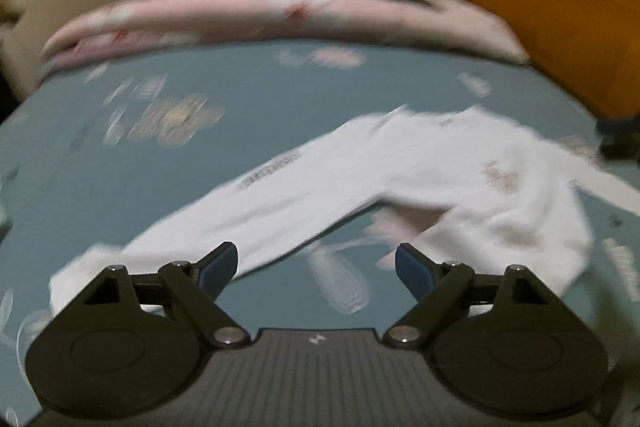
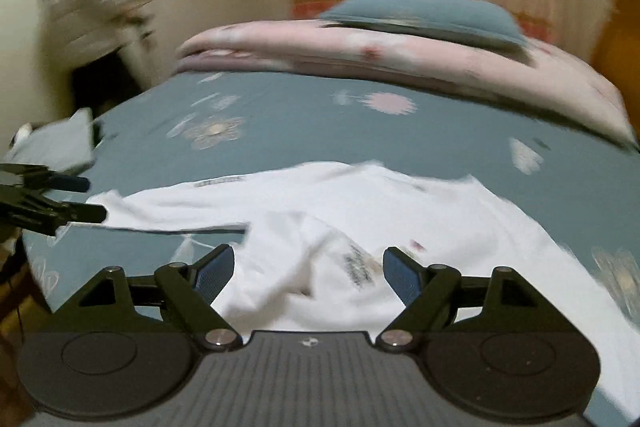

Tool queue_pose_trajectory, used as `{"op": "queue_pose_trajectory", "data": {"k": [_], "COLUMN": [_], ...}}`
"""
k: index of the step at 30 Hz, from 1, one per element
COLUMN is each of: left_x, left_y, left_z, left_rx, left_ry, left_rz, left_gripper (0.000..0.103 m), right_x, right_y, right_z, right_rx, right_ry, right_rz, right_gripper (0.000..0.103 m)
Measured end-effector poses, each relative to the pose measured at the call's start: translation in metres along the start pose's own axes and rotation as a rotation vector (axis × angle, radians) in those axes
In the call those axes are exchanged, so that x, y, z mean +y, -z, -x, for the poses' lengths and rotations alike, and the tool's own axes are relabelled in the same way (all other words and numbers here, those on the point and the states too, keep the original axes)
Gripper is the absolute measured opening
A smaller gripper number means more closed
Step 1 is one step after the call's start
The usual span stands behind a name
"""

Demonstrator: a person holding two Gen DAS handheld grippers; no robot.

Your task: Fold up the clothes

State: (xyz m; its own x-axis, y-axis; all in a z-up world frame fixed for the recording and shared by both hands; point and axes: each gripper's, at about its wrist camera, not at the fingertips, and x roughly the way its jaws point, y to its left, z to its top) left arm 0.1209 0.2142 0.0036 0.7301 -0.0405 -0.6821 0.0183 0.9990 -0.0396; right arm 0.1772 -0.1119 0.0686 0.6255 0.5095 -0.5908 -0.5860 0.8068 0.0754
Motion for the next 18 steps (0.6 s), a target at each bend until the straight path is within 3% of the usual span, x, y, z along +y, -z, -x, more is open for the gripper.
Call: {"op": "queue_pose_trajectory", "data": {"k": [4, 11, 15, 18], "left_x": [0.032, 0.07, 0.086, 0.086], "left_y": [0.017, 0.034, 0.049, 0.063], "left_z": [-0.038, -0.076, -0.098, -0.097], "left_rx": [0.024, -0.048, -0.014, -0.057], "left_ry": [-0.028, -0.044, -0.038, -0.026], "left_rz": [0.061, 0.121, 0.187, 0.206], "left_gripper": [0.086, 0.086, 0.086, 0.087], "right_x": [0.028, 0.082, 0.116, 0.136], "right_y": [-0.042, -0.109, -0.122, -0.126], "right_z": [-0.046, -0.153, -0.222, -0.274], "right_rx": [0.022, 0.087, 0.125, 0.165], "right_ry": [-0.099, -0.241, -0.312, -0.366], "right_rz": [0.127, 0.406, 0.584, 0.655], "right_gripper": [0.074, 0.063, 0.062, 0.062]}}
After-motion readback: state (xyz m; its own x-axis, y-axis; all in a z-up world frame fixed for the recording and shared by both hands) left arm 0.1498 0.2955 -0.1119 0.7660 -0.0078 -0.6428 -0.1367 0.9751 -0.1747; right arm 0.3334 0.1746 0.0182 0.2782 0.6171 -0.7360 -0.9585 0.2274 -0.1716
